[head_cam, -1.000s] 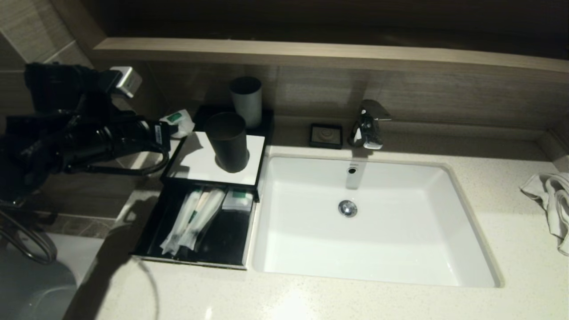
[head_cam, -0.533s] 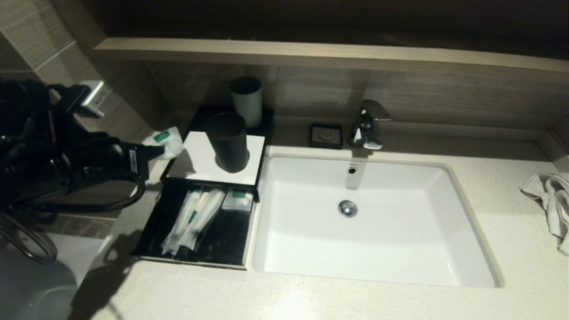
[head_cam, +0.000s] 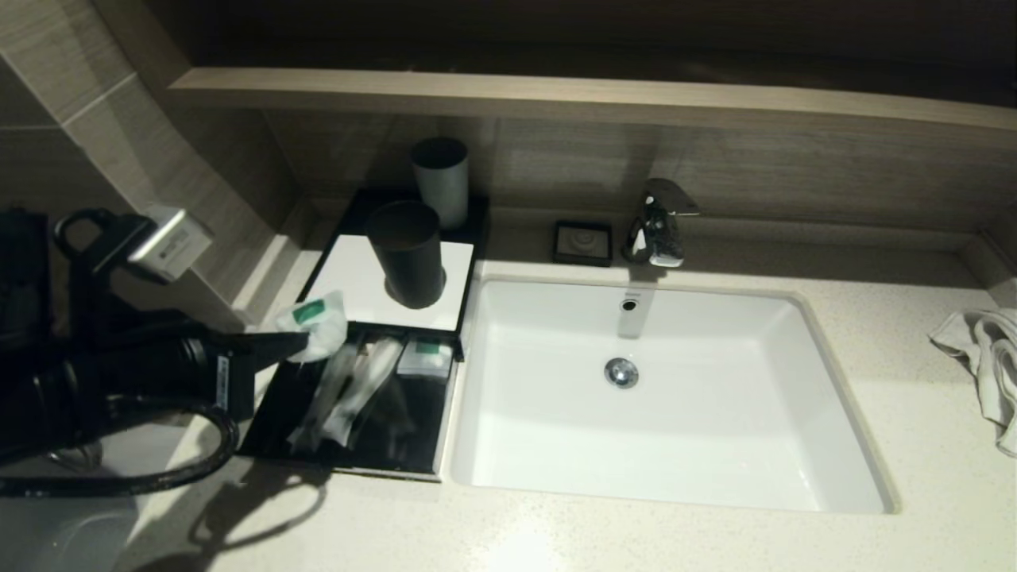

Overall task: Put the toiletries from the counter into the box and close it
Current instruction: Place the bathroom toiletry into the drawer

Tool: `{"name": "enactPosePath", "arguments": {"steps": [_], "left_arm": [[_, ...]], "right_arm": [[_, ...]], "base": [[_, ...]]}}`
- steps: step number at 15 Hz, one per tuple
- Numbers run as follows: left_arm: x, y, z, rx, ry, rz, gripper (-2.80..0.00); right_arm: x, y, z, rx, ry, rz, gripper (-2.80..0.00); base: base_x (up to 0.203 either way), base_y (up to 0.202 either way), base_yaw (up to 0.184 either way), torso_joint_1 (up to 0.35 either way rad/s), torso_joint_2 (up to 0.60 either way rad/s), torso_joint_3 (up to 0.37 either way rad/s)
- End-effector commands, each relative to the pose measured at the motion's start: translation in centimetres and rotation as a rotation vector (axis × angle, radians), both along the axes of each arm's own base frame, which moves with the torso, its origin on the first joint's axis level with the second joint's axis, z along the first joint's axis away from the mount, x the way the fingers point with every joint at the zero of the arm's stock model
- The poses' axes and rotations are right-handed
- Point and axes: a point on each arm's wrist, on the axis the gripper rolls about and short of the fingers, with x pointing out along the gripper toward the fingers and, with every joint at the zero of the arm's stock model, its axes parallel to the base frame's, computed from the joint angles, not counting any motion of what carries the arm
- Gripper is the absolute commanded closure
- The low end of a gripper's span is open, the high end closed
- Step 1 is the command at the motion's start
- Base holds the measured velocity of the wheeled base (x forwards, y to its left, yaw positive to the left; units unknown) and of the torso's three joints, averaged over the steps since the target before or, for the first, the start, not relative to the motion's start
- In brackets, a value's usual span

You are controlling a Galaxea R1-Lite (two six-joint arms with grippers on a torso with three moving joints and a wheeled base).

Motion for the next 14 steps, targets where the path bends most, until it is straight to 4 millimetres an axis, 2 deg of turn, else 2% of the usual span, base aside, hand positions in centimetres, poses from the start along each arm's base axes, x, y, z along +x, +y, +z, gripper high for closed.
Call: {"name": "enactPosePath", "arguments": {"steps": [1, 4, 10, 14], "left_arm": [[-0.8, -0.6, -0.2, 0.002, 0.002, -0.043, 0.0], [-0.6, -1.6, -1.7, 0.032, 0.071, -0.09, 0.0], [1.8, -2.6, -4.6, 0.091, 0.193, -0.065, 0.0], [1.9, -2.8, -5.0, 0.1, 0.205, -0.074, 0.0]], "right_arm": [[0.0, 0.0, 0.0, 0.001, 0.002, 0.0, 0.0], [0.0, 0.0, 0.0, -0.001, 0.002, 0.0, 0.0], [0.0, 0.0, 0.0, 0.001, 0.002, 0.0, 0.0], [0.0, 0.0, 0.0, 0.0, 0.002, 0.0, 0.0]], "base": [[0.0, 0.0, 0.0, 0.0, 0.0, 0.0], [0.0, 0.0, 0.0, 0.0, 0.0, 0.0], [0.0, 0.0, 0.0, 0.0, 0.0, 0.0], [0.0, 0.0, 0.0, 0.0, 0.0, 0.0]]}}
